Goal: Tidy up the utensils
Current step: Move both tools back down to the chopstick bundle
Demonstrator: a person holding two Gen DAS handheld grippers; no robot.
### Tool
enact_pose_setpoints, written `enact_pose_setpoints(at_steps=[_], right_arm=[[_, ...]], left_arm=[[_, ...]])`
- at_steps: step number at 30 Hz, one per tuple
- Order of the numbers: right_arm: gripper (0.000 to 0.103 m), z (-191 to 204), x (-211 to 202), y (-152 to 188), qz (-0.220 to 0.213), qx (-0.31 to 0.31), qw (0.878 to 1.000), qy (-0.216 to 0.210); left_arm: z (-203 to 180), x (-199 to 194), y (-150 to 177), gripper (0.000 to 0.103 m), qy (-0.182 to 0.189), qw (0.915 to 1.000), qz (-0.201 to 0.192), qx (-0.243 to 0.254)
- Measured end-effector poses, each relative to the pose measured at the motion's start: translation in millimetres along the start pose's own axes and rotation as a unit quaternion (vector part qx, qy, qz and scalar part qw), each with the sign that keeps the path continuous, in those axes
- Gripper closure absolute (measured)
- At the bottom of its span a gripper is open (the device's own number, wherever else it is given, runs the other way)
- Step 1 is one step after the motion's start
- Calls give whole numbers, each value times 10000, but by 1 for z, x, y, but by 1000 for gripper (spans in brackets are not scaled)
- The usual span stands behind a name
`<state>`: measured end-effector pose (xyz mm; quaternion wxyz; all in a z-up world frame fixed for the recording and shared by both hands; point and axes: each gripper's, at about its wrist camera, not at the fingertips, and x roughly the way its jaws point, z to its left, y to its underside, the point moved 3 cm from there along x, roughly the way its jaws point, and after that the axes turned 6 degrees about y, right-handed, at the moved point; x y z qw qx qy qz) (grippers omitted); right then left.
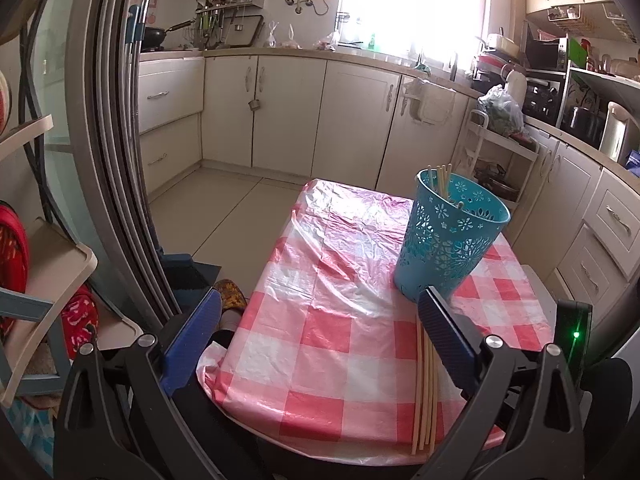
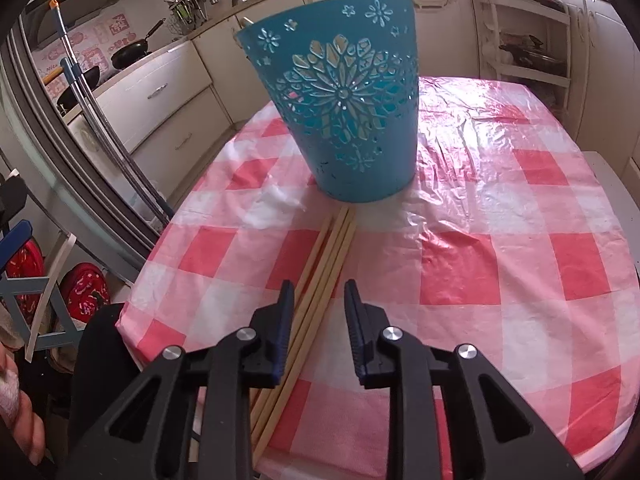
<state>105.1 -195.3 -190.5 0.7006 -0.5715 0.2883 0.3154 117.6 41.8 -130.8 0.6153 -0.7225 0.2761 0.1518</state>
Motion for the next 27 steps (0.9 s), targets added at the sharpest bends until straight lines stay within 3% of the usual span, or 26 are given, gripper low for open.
enact_pose_setpoints(at_steps=[10, 18, 24, 27], right_arm=[[82, -2, 25, -3, 205, -116, 9992, 322], [89, 2, 30, -4, 131, -660, 9963, 529], [94, -8, 31, -12, 468, -1590, 9845, 579], [94, -31, 27, -16, 588, -1577, 9842, 547]], left_arm=[[-5, 10, 8, 8, 0, 9998, 169, 86], [-9, 25, 17, 8, 35, 9989, 434, 176], [-27, 56, 31, 8, 300, 9934, 1010, 462], [-41, 79, 36, 8, 359, 9891, 1247, 690]])
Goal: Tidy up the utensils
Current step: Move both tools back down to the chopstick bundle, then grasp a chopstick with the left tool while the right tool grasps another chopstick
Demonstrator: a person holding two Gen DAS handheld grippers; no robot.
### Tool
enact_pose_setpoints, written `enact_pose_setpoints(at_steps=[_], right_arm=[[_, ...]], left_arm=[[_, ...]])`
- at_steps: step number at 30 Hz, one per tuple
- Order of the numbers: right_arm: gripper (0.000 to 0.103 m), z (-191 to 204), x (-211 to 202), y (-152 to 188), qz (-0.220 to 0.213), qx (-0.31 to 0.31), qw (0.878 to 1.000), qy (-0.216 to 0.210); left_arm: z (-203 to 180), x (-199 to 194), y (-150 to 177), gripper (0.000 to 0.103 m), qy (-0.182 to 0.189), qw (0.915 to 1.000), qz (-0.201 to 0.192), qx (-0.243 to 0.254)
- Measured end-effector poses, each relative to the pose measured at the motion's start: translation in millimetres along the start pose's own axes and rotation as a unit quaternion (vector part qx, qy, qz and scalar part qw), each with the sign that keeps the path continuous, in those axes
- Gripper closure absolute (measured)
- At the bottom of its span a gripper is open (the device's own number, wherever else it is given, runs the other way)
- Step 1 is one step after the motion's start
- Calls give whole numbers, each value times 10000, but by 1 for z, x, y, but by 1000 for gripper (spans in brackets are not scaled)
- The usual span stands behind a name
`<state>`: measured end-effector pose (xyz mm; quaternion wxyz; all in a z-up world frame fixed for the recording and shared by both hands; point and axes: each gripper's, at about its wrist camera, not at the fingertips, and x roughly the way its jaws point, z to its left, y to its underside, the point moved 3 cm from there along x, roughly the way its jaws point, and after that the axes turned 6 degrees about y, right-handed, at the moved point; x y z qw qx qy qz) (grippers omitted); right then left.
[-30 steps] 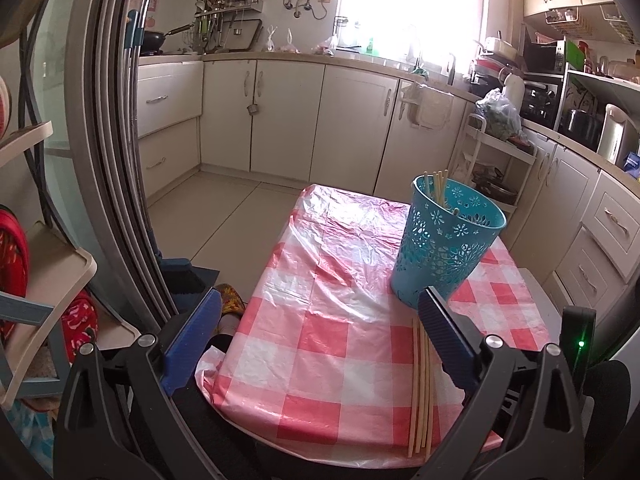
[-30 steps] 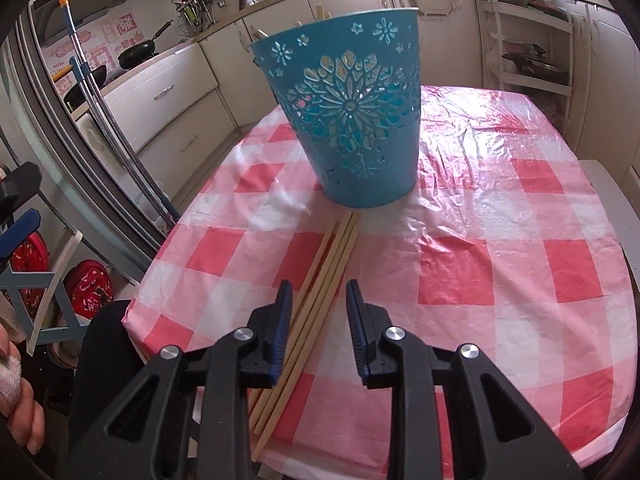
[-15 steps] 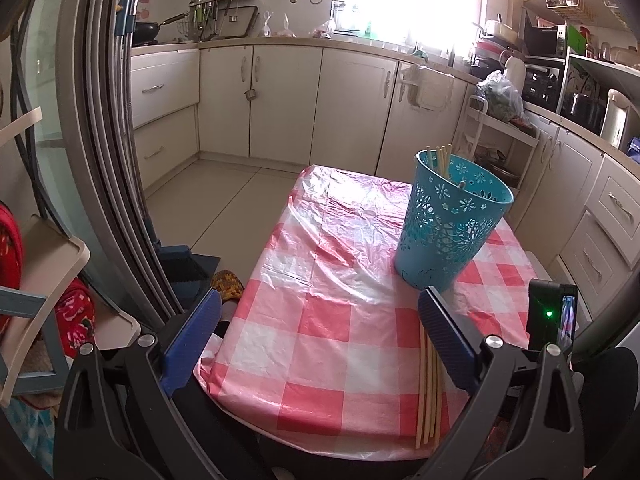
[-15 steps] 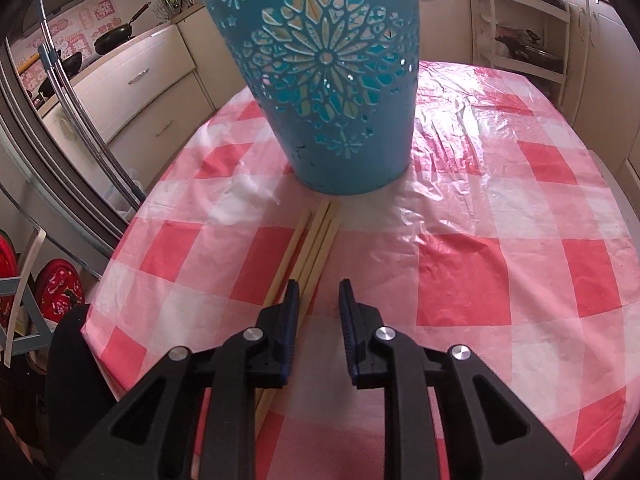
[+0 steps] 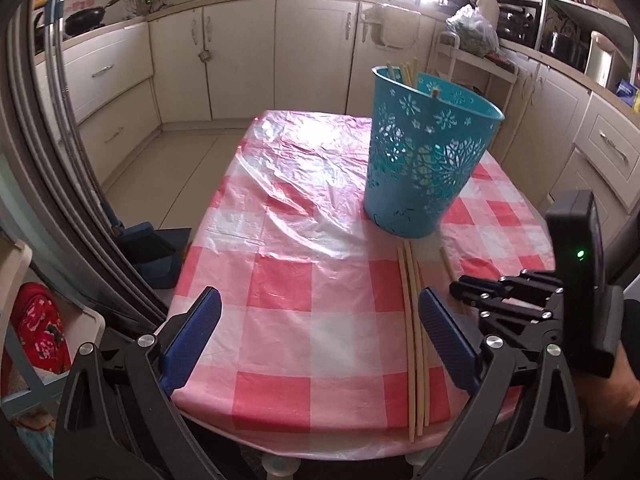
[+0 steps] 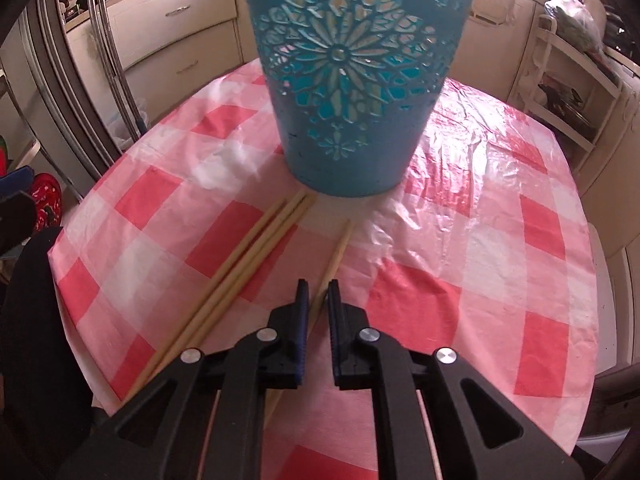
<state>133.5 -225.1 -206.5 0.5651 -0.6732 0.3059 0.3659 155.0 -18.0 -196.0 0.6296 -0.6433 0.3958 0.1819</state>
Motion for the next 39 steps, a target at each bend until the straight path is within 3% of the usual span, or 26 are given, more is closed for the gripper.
enact_pose_setpoints(at_steps=[7, 15, 20, 23, 28, 31, 39], right_arm=[[92, -40, 0, 12, -200, 1089, 9920, -611], [92, -46, 1, 10, -254, 1260, 9884, -814], [88, -45, 2, 8, -292, 1196, 9899, -708], [86, -44, 4, 5, -301, 1151, 9909, -632], [88, -35, 4, 1, -268, 747, 9959, -428], [88, -35, 2, 2, -290, 533, 9981, -116], [85, -35, 6, -1, -290, 674, 9969, -294]], left_arm=[[-28, 67, -3, 8, -61, 9972, 602, 429], [-30, 103, 5, 10, -278, 9938, 972, 467], [-32, 106, -1, 10, -431, 9932, 955, 513], [-38, 107, -6, 26, -347, 9939, 908, 523], [-50, 109, -12, 88, 55, 9950, 857, 505], [-48, 105, -9, 96, 243, 9957, 805, 390], [-50, 108, -8, 93, 266, 9933, 1072, 343]])
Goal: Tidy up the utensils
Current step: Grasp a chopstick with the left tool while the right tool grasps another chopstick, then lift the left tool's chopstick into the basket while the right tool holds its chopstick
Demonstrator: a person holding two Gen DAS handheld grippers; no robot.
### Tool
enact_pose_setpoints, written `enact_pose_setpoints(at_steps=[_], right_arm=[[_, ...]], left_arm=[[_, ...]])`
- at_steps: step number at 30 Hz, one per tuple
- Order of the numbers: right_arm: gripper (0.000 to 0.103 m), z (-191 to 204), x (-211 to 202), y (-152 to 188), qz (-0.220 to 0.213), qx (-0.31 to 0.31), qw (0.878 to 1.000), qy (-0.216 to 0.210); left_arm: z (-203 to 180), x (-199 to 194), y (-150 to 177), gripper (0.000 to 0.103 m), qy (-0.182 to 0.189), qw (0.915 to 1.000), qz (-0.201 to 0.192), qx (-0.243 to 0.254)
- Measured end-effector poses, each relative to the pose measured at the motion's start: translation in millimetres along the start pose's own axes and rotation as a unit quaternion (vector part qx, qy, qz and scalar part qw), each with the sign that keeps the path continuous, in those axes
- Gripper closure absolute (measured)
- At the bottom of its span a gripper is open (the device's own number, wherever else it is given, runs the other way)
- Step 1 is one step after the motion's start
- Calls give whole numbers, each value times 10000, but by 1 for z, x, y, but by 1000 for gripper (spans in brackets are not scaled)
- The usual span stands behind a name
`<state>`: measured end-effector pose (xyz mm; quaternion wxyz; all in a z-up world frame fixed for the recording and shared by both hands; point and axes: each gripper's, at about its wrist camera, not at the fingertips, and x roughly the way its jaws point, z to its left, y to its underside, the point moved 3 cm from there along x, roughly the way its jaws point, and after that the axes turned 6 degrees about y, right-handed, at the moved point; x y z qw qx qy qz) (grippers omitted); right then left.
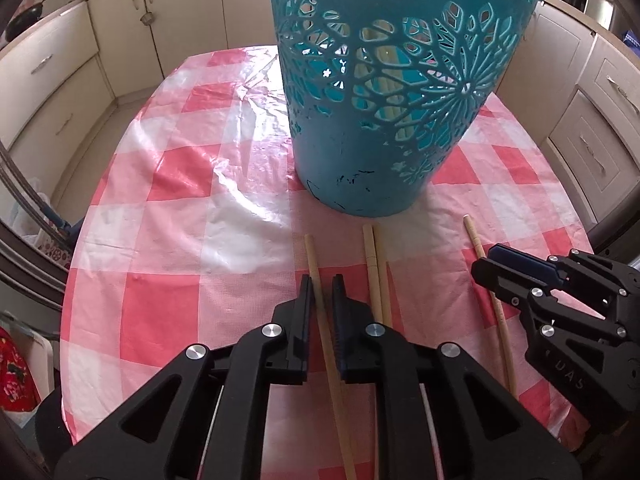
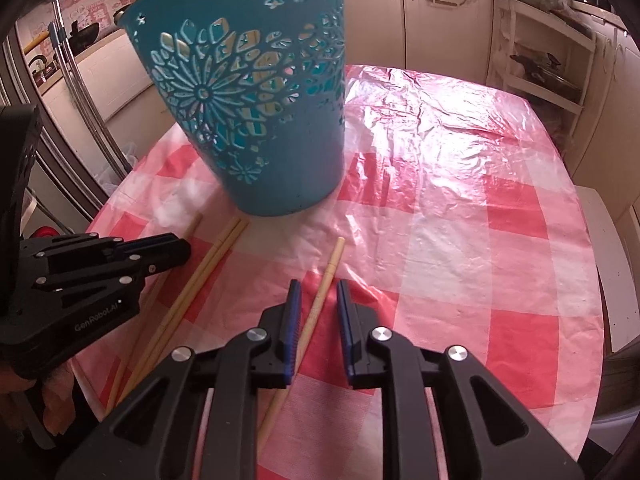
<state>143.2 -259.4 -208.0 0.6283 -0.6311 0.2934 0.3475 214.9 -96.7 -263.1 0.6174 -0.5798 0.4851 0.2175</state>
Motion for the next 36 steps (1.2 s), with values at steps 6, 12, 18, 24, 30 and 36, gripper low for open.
enact_pose_setpoints(at_steps=[6, 12, 18, 24, 30, 36], right_arm=[[89, 0, 0, -2, -57, 23, 10000, 58], [90, -1, 2, -2, -68, -12, 9999, 100], [90, 1, 2, 0, -130, -82, 9998, 152], [90, 1, 2, 1, -159, -81, 9997, 162], [90, -1, 1, 2, -183, -3, 9998, 109], [90, -1, 1, 3, -206, -21, 9997, 130]], left_arm=[[0, 1, -3, 93, 109, 9999, -51, 4], [-1, 1, -1, 98, 258, 9996, -92, 5], [-2, -22, -3, 98, 463, 9984, -328, -28], [10, -87, -13, 98, 1018, 9883, -1093, -309], [15, -157, -42, 98, 1404, 9691, -1976, -450], [4, -206, -85, 98, 1585, 9432, -2892, -390]])
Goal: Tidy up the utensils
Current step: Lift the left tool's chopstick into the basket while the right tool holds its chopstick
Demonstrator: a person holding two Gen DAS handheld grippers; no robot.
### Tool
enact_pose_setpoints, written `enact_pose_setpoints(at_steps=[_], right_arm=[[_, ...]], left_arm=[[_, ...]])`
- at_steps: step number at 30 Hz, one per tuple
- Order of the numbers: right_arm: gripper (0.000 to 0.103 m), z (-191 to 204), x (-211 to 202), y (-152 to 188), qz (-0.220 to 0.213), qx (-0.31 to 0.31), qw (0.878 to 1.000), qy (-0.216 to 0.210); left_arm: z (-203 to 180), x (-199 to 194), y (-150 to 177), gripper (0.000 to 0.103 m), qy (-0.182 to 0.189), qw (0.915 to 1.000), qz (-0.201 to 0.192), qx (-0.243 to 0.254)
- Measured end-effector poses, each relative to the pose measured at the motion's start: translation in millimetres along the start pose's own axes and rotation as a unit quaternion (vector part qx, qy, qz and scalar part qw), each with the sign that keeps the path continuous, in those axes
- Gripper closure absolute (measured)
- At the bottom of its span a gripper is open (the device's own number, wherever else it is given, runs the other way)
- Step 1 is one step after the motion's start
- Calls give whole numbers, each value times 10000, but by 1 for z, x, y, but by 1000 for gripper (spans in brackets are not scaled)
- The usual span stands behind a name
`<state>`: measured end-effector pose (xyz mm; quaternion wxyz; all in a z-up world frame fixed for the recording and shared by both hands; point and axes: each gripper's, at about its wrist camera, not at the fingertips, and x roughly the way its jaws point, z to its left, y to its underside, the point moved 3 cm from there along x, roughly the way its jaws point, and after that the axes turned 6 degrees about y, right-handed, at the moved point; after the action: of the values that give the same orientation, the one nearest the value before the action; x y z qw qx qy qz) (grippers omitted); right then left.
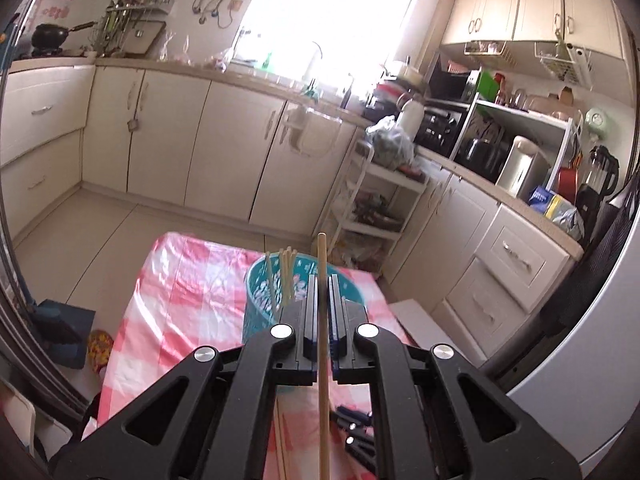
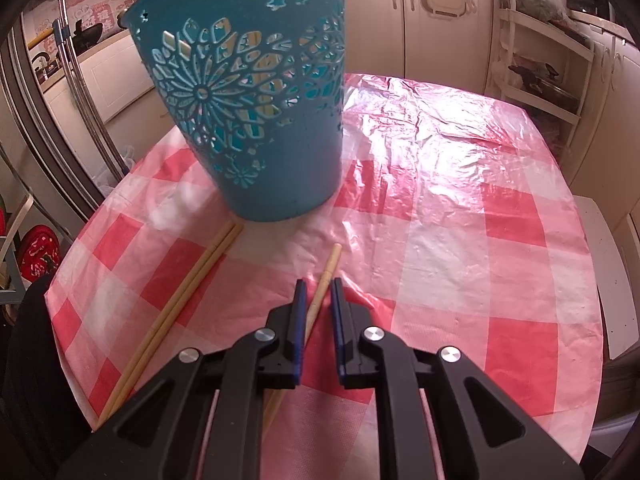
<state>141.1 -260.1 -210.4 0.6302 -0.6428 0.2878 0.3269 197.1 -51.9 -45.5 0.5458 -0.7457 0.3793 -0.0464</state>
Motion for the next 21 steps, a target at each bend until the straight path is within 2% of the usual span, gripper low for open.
enact_pose_setpoints(at_steps=[4, 7, 10, 13, 21], right_arm=[[90, 0, 0, 0, -3, 4, 10000, -8], [90, -1, 0, 0, -5, 27, 10000, -28], [90, -1, 0, 0, -5, 27, 10000, -29], [90, -1, 0, 0, -5, 41, 10000, -45], [90, -4, 1, -1, 7, 127, 9998, -146]], left_arm=[[-9, 8, -37, 98, 4, 9973, -732, 62], [-11, 18, -60, 98, -28, 9916, -1291, -70], [-12, 29, -71, 98, -150, 9860, -1656, -115], [-9, 51, -75, 98, -377, 9834, -1774, -55], [22, 102, -53, 98, -779, 9818, -1695, -364]])
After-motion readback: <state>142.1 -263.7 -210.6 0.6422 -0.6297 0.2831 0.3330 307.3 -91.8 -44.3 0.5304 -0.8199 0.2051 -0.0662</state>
